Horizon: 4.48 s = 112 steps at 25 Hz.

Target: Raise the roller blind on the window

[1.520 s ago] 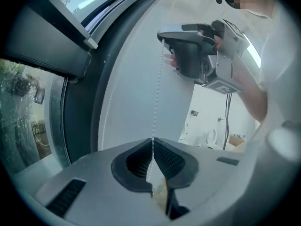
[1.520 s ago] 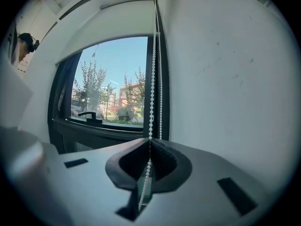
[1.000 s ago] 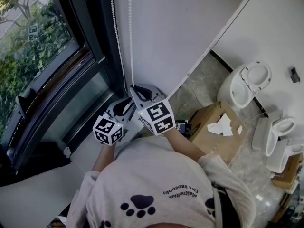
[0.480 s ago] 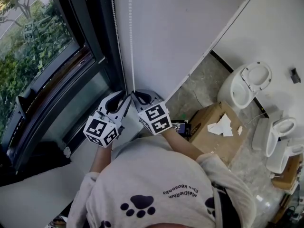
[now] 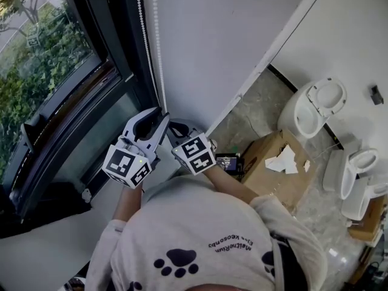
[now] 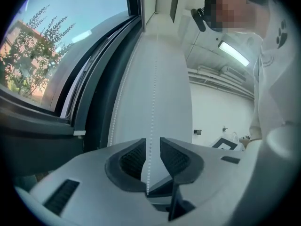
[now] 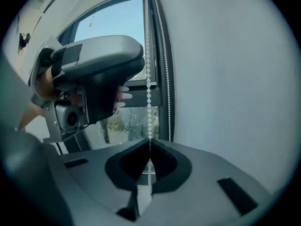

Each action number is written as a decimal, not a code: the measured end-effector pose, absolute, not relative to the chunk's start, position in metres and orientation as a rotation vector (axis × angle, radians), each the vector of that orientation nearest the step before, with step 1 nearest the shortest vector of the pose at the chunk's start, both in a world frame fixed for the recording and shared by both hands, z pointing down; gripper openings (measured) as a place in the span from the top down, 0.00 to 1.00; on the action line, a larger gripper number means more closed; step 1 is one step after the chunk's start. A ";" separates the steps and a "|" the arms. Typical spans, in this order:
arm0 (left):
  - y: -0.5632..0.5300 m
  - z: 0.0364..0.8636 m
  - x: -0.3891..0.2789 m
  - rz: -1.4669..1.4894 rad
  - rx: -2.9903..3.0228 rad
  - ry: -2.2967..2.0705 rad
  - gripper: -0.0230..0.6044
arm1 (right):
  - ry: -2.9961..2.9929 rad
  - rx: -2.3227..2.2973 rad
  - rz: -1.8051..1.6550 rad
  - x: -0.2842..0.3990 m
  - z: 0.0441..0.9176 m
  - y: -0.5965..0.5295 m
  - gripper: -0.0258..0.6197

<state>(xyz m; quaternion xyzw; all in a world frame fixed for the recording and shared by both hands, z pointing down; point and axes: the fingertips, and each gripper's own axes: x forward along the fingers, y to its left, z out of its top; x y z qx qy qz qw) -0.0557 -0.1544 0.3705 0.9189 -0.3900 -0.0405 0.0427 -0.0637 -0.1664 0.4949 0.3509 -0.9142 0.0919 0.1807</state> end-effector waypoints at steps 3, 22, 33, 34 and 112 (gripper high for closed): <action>-0.156 0.356 -0.055 -0.131 2.836 -1.201 0.81 | -2.576 0.983 0.260 -0.064 0.499 -0.165 0.95; -0.166 0.283 -0.045 -0.138 2.992 -1.273 0.88 | -2.552 0.944 0.225 -0.067 0.518 -0.157 0.95; -0.168 0.298 -0.039 -0.081 2.920 -1.189 0.93 | -2.532 0.925 0.260 -0.067 0.534 -0.155 0.95; -0.168 0.301 -0.040 -0.091 2.910 -1.189 0.93 | -2.531 0.925 0.268 -0.066 0.537 -0.154 0.95; -0.150 0.549 -0.041 0.251 2.599 -1.175 0.93 | -2.859 1.048 0.034 -0.066 0.362 -0.172 0.94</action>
